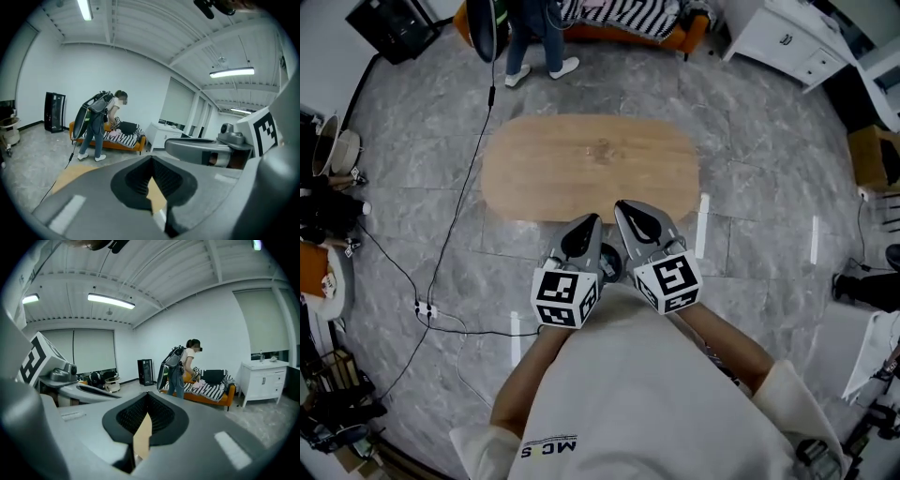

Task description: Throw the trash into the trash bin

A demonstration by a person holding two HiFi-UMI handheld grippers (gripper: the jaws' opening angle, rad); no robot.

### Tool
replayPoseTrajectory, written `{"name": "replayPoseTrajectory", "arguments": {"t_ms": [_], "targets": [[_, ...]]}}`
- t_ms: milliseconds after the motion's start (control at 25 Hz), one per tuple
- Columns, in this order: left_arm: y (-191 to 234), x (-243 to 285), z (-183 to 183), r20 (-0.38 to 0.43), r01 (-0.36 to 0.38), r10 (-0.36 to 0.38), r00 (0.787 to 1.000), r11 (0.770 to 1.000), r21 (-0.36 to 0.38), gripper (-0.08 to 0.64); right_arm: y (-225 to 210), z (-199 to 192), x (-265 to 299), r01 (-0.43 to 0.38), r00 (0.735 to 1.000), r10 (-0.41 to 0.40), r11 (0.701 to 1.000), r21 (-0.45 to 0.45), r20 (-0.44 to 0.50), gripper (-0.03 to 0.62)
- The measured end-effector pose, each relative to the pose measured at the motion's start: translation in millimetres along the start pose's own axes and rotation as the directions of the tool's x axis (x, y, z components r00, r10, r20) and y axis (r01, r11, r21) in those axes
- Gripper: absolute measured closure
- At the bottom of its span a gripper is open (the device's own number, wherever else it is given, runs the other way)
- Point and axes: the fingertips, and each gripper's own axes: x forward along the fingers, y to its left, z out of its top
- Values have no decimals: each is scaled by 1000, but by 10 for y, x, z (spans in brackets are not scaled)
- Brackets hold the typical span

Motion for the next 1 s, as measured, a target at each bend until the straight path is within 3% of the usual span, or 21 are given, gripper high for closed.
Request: {"name": "replayPoseTrajectory", "arguments": {"t_ms": [240,1000], "targets": [[27,-196,114,65,-42,38,997,998,56,560,124,-40,-39,-33,999,33,999,43,-6,569],[25,-286,-77,9,7,-8,1000,997,76,560,333,-280,-114,-16,999,20,995,103,-40,571]]}}
